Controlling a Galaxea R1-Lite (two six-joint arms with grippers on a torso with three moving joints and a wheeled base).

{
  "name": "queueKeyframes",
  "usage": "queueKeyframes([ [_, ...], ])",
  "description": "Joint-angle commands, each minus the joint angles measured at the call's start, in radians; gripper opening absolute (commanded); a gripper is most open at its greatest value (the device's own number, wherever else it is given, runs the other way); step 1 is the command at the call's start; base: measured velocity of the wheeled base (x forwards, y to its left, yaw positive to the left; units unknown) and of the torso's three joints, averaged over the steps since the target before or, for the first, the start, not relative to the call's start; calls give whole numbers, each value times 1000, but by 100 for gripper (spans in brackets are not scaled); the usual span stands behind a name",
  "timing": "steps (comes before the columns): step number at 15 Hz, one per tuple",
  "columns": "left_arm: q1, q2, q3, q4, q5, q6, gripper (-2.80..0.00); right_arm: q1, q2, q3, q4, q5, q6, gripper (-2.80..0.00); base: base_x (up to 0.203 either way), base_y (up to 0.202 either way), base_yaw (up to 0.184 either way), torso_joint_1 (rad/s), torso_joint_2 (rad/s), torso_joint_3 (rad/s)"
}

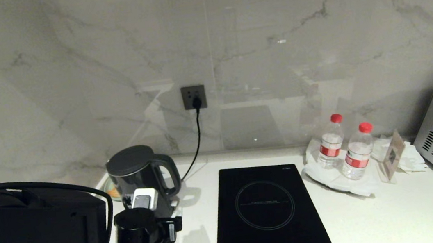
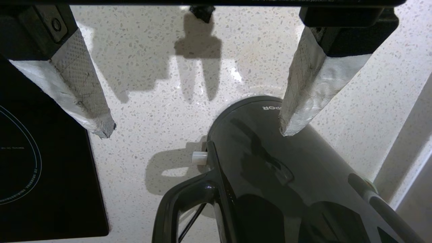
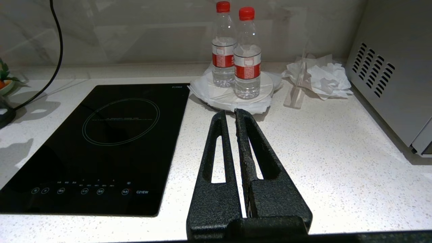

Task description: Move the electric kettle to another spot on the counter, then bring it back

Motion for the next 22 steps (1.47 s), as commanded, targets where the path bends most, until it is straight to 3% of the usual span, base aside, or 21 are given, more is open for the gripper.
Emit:
queueKeyframes([
  [1, 0, 4, -2, -9, 3, -1, 0, 0, 0, -1, 0, 1, 0, -280, 0, 0, 0, 0, 0, 0],
  [4, -5, -3, 8, -9, -3, -4, 0, 0, 0, 0, 0, 0, 0, -280, 0, 0, 0, 0, 0, 0],
  [7, -72, -10, 41, -9, 4, -4, 0, 0, 0, 0, 0, 1, 0, -280, 0, 0, 0, 0, 0, 0],
  [11, -89, -62, 76, -9, -5, 0, 0, 0, 1, -1, 0, 0, 0, -280, 0, 0, 0, 0, 0, 0],
  [18, -85, -450, 233, -9, -27, 45, 0, 0, 0, -1, 0, 1, 0, -280, 0, 0, 0, 0, 0, 0],
  [22, -60, -695, 259, 64, 16, 101, 0, 0, 0, -1, 0, 1, 0, -280, 0, 0, 0, 0, 0, 0],
])
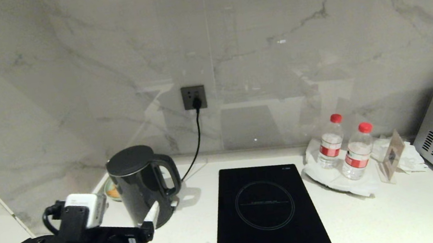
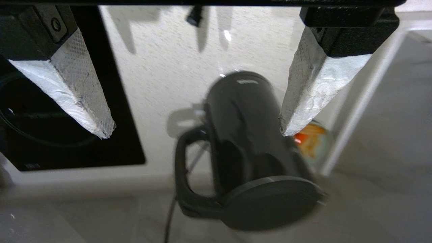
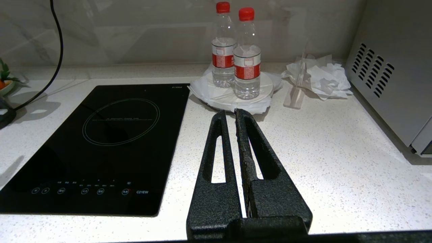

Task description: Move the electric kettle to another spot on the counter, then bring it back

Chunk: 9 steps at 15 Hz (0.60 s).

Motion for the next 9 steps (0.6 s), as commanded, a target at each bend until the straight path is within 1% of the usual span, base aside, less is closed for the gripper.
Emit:
queueKeyframes([
  [1, 20, -229, -8, 74, 24, 43, 0, 0, 1, 0, 0, 0, 0, -280, 0, 0, 0, 0, 0, 0],
  [2, 24, -310, -28, 149, 42, 60, 0, 0, 0, 0, 0, 0, 0, -280, 0, 0, 0, 0, 0, 0],
  [3, 26, -400, -58, 263, 56, 70, 0, 0, 1, 0, 0, 0, 0, -280, 0, 0, 0, 0, 0, 0],
  [4, 27, -493, -95, 429, 65, 74, 0, 0, 0, 1, 0, 0, 0, -280, 0, 0, 0, 0, 0, 0],
  [5, 27, -567, -139, 618, 70, 68, 0, 0, 1, 0, 0, 0, 0, -280, 0, 0, 0, 0, 0, 0],
  [7, 27, -709, -262, 975, 75, 37, 0, 0, 1, -1, 0, 0, 0, -280, 0, 0, 0, 0, 0, 0],
  [9, 34, -823, -354, 1304, 83, 24, 0, 0, 2, 0, 0, 0, 0, -280, 0, 0, 0, 0, 0, 0],
])
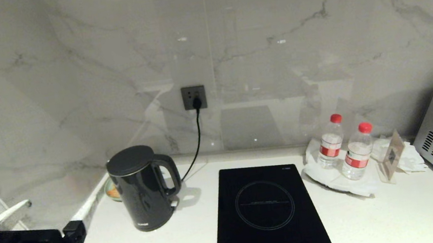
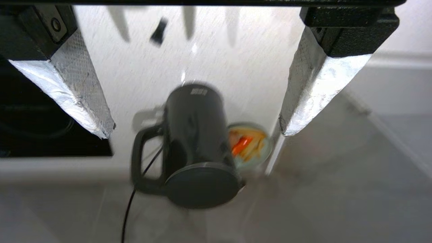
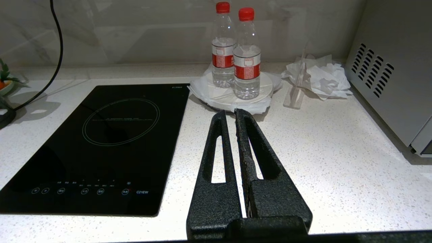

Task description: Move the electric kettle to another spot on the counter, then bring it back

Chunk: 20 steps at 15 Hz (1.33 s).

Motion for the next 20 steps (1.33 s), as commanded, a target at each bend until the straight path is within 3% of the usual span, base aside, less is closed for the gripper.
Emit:
queueKeyframes([
  [1, 24, -211, -101, 456, 10, -8, 0, 0, 1, -1, 0, 0, 0, -280, 0, 0, 0, 0, 0, 0],
  [4, 165, -366, -139, 601, 13, 7, -4, 0, 0, 1, 0, 1, 0, -280, 0, 0, 0, 0, 0, 0],
  [5, 189, -414, -142, 633, 12, 19, -280, 0, 0, -1, 0, 0, 0, -280, 0, 0, 0, 0, 0, 0],
  [10, 299, -582, -115, 700, -2, 72, -280, 0, 0, 0, 0, 0, 0, -280, 0, 0, 0, 0, 0, 0],
  [14, 433, -691, -91, 699, -23, 169, -280, 0, 1, 0, 0, 0, 0, -280, 0, 0, 0, 0, 0, 0],
  [16, 482, -714, -71, 689, -5, 155, -280, 0, 2, 1, 0, 0, 0, -280, 0, 0, 0, 0, 0, 0],
  [18, 491, -716, -13, 618, 44, 99, -280, 0, 0, 0, 0, 0, 0, -280, 0, 0, 0, 0, 0, 0],
  [20, 525, -729, 9, 544, 37, 138, -280, 0, 0, 0, -2, 1, 0, -280, 0, 0, 0, 0, 0, 0],
])
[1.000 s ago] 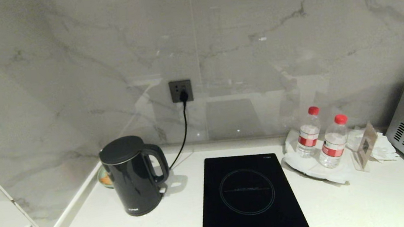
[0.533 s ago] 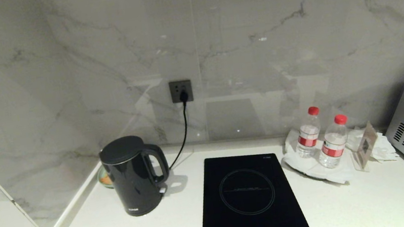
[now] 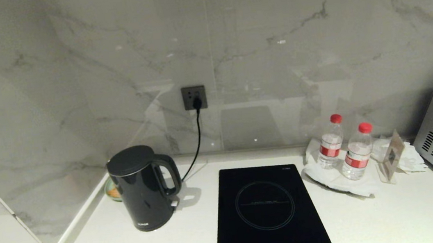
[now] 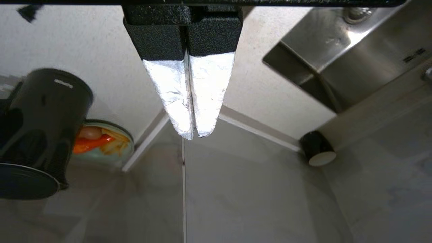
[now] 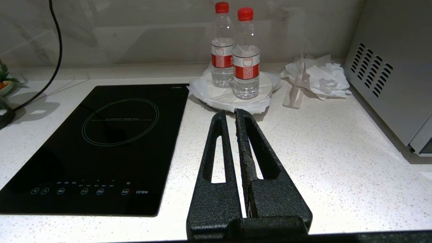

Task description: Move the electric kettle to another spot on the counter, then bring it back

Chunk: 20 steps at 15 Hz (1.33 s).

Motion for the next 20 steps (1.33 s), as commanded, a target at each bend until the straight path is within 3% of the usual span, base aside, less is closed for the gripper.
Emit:
queueKeyframes([
  [1, 46, -48, 24, -33, -20, 74, -280, 0, 1, 0, 0, 0, 0, -280, 0, 0, 0, 0, 0, 0],
  [4, 80, -213, 119, -28, -154, 137, -280, 0, 1, -1, 0, 1, 0, -280, 0, 0, 0, 0, 0, 0],
  [5, 81, -261, 199, -33, -233, 135, -280, 0, 0, -1, -2, 0, 0, -280, 0, 0, 0, 0, 0, 0],
  [6, 81, -278, 261, -32, -347, 106, -280, 0, 1, 0, -1, 0, 0, -280, 0, 0, 0, 0, 0, 0],
  [7, 82, -280, 281, -16, -517, 63, -280, 0, 0, -1, 0, 0, 0, -280, 0, 0, 0, 0, 0, 0],
  [8, 81, -281, 286, 3, -642, 40, -280, 0, 2, 1, 0, 0, 0, -280, 0, 0, 0, 0, 0, 0],
  [9, 80, -283, 290, 16, -685, 16, -280, 0, 1, -1, 0, 0, 0, -280, 0, 0, 0, 0, 0, 0],
  [20, 81, -283, 292, 24, -675, -14, -280, 0, 1, -1, -1, 0, 0, -280, 0, 0, 0, 2, 1, -84],
])
